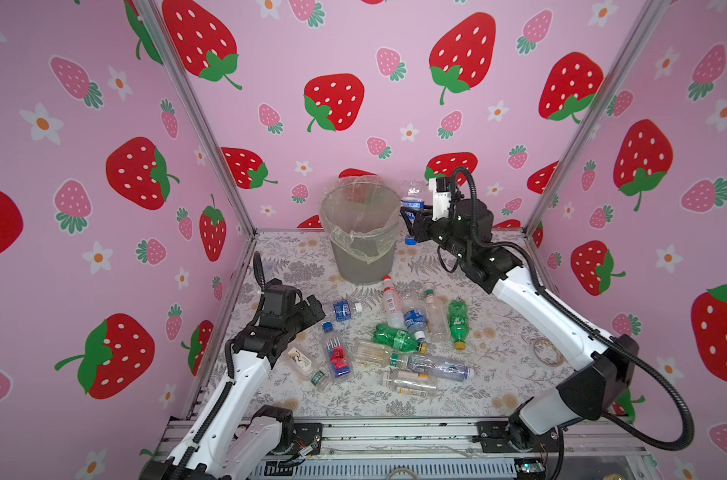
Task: Throw the plastic bottles in the bin
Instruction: 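Lift the blue-labelled bottle with the right gripper and carry it over the wastebasket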
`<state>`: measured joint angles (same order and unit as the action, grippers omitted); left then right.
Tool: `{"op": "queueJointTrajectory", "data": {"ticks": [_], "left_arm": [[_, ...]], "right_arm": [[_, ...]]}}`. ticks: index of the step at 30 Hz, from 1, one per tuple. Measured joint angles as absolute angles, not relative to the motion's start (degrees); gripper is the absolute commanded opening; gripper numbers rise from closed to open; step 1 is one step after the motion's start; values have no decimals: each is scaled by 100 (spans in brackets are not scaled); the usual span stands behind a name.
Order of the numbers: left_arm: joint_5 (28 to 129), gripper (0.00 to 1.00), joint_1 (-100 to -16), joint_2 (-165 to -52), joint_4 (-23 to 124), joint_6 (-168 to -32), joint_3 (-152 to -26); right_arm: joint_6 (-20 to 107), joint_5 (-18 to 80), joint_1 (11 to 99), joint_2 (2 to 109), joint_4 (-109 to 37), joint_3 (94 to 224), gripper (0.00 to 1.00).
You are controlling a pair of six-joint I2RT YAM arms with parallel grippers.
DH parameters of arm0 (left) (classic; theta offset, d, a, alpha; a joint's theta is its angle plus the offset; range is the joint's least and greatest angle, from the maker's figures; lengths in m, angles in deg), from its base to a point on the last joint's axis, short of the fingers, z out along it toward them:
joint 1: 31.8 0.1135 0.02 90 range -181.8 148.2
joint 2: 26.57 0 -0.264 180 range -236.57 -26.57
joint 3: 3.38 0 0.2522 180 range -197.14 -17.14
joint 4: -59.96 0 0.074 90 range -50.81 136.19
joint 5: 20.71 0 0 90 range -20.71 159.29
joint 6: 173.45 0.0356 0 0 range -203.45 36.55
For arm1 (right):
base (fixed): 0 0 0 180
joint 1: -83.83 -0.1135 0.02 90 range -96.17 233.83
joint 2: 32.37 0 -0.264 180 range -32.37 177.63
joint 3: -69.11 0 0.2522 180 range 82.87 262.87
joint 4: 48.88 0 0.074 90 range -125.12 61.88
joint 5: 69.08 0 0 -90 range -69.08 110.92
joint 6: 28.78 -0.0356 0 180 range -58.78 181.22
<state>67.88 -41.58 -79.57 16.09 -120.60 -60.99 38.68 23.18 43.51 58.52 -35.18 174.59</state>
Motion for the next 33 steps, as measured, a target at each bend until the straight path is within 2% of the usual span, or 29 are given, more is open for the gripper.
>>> {"op": "queueJointTrajectory", "data": {"ticks": [6, 15, 22, 26, 30, 32, 33], "left_arm": [[6845, 99, -4156, -7874, 1585, -12084, -6095], [6843, 99, -4156, -7880, 1596, -12079, -6053], [6821, 99, -4156, -7992, 1602, -12005, -6003], [6662, 99, -4156, -8042, 1399, -11835, -6134], [6642, 99, -4156, -7985, 1359, -11771, -6324], [6651, 99, -4156, -7946, 1359, -11773, -6351], [6653, 99, -4156, -7944, 1353, -11771, -6357]], "right_arm": [[3957, 2283, 4343, 5955, -3592, 17365, 46], [3913, 1855, 4177, 4624, -4051, 15536, 46], [3828, 1643, 3943, 4311, -4228, 15031, 45], [3809, 1566, 3822, 4770, -4160, 15564, 45], [3824, 1490, 3781, 5830, -4088, 17013, 45], [3824, 1391, 3779, 6434, -4103, 17840, 48], [3822, 1354, 3779, 6788, -4106, 18312, 53]]}}
